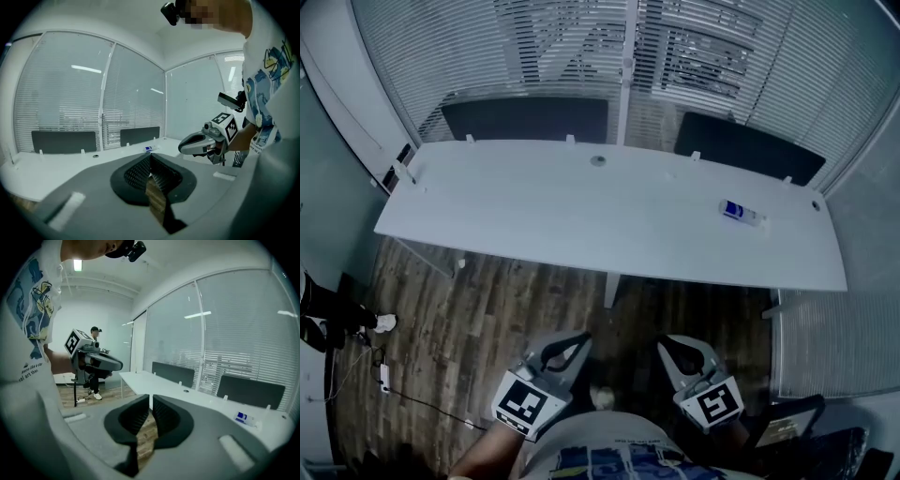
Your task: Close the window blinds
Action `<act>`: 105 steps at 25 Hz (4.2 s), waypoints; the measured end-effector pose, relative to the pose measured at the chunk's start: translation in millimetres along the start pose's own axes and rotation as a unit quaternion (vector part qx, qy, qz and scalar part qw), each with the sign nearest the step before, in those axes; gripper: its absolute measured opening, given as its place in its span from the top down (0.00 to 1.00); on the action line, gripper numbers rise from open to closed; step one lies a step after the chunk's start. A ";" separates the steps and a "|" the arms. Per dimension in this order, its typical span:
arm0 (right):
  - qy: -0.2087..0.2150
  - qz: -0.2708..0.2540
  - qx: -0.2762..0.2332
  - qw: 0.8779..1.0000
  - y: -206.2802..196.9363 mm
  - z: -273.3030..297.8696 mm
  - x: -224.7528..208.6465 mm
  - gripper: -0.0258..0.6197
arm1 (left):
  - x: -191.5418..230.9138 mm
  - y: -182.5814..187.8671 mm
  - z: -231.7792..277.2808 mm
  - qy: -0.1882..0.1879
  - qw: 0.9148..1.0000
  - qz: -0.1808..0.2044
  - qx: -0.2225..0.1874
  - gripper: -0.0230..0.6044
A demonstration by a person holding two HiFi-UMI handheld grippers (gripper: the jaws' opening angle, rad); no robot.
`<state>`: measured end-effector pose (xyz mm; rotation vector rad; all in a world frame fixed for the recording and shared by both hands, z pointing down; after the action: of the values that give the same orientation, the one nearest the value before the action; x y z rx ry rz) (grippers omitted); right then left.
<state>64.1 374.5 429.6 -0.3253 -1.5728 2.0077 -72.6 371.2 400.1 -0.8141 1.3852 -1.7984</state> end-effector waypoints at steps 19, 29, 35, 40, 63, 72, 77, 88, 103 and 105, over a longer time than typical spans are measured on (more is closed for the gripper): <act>-0.032 0.002 0.000 0.999 50.8 133.8 -35.5 0.94 | 144.5 17.8 33.9 -0.027 0.999 0.034 -0.005 0.95; -0.051 0.002 0.005 0.999 66.9 201.9 -35.0 0.94 | 213.8 11.6 34.4 -0.046 0.998 0.040 -0.002 0.94; -0.072 0.012 0.006 0.997 77.7 223.2 -35.3 0.94 | 240.7 14.6 38.8 -0.067 0.997 0.047 -0.003 0.94; -0.081 0.014 0.012 0.997 78.1 226.4 -36.9 0.94 | 246.0 16.5 45.5 -0.080 0.996 0.049 -0.007 0.94; -0.061 0.007 0.000 0.998 83.5 262.9 -146.2 0.94 | 284.9 61.2 151.5 -0.060 0.997 0.049 -0.005 0.94; -0.030 -0.007 -0.011 0.999 74.3 295.9 -224.3 0.94 | 320.1 71.3 223.8 -0.022 0.998 0.051 0.008 0.94; -0.019 -0.012 -0.007 1.000 68.8 301.2 -247.3 0.94 | 333.5 79.2 245.5 -0.003 0.999 0.054 0.006 0.94; -0.030 0.002 0.004 1.000 64.9 318.2 -270.3 0.94 | 371.4 93.4 269.9 0.009 0.998 0.067 0.018 0.94; -0.091 0.015 0.033 0.995 58.8 314.1 -277.6 0.94 | 445.7 120.1 311.8 0.014 0.992 0.119 0.027 0.91; -0.096 0.021 0.038 0.994 53.2 311.2 -278.8 0.94 | 452.1 119.9 318.5 0.015 0.992 0.120 0.027 0.91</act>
<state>116.2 -43.5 425.3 -0.1400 -1.6106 2.1808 -38.6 -193.3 380.7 -0.5678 1.3850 -1.6598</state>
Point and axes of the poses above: the fingertips, and each gripper's own axes: z forward along the fingers, x to its left, y out of its top, the point moved 1 cm from there along -z, backward along the fingers, and after that the axes turned 13 degrees about -y, right-handed, at the moved point
